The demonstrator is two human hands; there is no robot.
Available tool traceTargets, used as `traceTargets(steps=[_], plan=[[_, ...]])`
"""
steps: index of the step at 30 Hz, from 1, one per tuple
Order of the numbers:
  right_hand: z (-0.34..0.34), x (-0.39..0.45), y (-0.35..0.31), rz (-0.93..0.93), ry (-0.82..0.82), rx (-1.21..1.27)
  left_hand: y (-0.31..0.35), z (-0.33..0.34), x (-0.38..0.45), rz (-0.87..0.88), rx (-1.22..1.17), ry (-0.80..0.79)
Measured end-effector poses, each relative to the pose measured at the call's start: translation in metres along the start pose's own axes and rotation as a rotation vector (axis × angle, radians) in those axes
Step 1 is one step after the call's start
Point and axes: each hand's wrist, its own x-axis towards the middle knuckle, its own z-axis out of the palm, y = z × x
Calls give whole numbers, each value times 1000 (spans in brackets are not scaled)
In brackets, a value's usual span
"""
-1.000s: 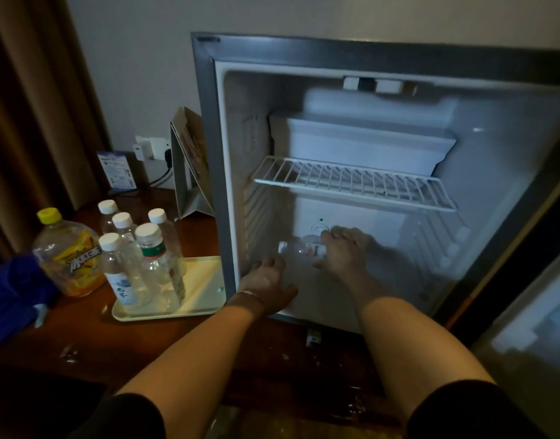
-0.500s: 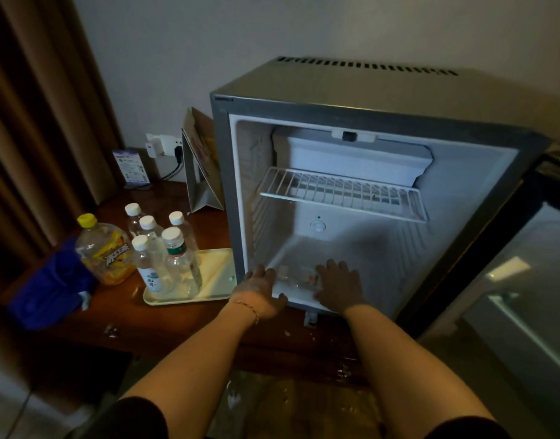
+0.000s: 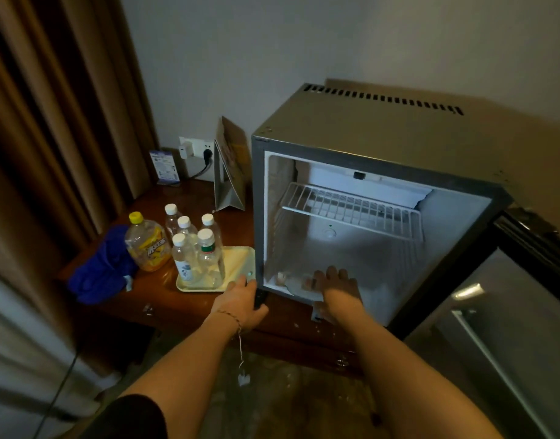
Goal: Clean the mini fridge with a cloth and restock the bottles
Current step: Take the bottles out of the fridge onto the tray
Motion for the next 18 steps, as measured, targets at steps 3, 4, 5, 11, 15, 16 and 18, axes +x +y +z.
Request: traceTargets(steps=[3,4,5,11,15,16,18], plan=[[-18,-5,-20,-3,44,44,-12,-14,-7,4,18,28],[-23,-6,-27,-2,51,50,-18,-18,-8,11,25,36],[-27,-7,-36,2,55,53,-23,-23,-10,19,29,45],[-39,-6,-101,38,75,76,-79,-46,-20,50,59,59],[-41,4,-140,67,92,136,-125,-59,-19,45,84,68],[-39,7,-148,81,101,158,-135,-61,-18,48,87,63],[-34,11,-164,102,120,205,-151,-61,-16,52,86,57]])
